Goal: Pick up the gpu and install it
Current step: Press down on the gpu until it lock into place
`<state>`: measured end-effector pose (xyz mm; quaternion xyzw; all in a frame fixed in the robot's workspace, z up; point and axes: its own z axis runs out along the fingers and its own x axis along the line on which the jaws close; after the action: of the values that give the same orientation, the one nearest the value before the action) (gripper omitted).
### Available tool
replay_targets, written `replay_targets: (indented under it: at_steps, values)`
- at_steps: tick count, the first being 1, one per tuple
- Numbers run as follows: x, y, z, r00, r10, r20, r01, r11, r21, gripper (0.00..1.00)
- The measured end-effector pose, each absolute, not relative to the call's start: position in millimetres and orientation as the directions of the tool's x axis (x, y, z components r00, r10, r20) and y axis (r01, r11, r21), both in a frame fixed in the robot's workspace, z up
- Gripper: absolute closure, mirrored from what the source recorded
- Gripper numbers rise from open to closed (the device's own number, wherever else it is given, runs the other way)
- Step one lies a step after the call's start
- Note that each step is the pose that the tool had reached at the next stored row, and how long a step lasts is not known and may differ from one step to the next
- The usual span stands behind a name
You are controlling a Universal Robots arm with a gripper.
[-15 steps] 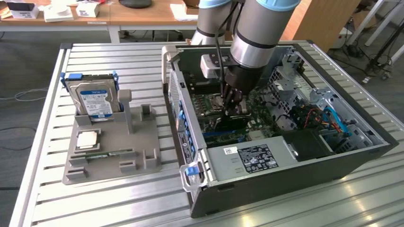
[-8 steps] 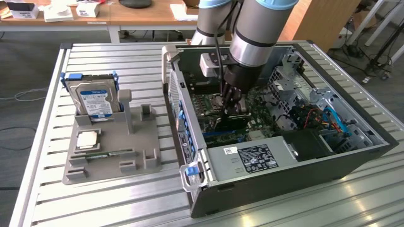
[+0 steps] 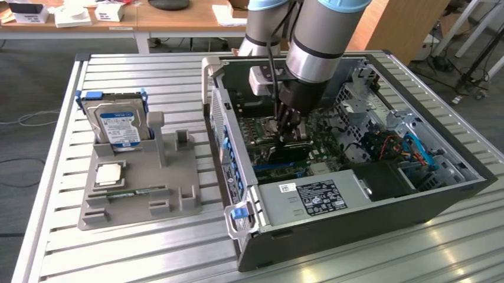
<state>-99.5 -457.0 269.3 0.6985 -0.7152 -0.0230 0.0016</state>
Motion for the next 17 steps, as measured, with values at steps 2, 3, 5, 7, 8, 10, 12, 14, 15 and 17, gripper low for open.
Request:
replay_targets:
  at_steps: [2,3,5,7,8,10,12,14,15,17]
  values:
    - [-99.5,-457.0,269.1,-0.024,-0.999,-0.030,-0.999,0.023,0.035,0.89]
    - [-99.5,-457.0,269.0,-0.024,-0.999,-0.030,-0.999,0.023,0.035,0.89]
    - [-99.5,-456.9,269.0,-0.024,-0.999,-0.030,-0.999,0.023,0.035,0.89]
    - [-99.5,-456.9,268.9,-0.024,-0.999,-0.030,-0.999,0.023,0.035,0.89]
    - [-99.5,-456.9,268.8,-0.024,-0.999,-0.030,-0.999,0.023,0.035,0.89]
    - [-99.5,-456.9,268.7,-0.024,-0.999,-0.030,-0.999,0.023,0.035,0.89]
    - [-99.5,-457.0,268.7,-0.024,-0.999,-0.030,-0.999,0.023,0.035,0.89]
    - [-99.5,-456.9,268.7,-0.025,-0.999,-0.030,-0.999,0.023,0.035,0.89]
    - [-99.5,-456.9,268.5,-0.025,-0.999,-0.030,-0.999,0.023,0.035,0.89]
    - [-99.5,-456.9,268.4,-0.024,-0.999,-0.030,-0.999,0.023,0.035,0.89]
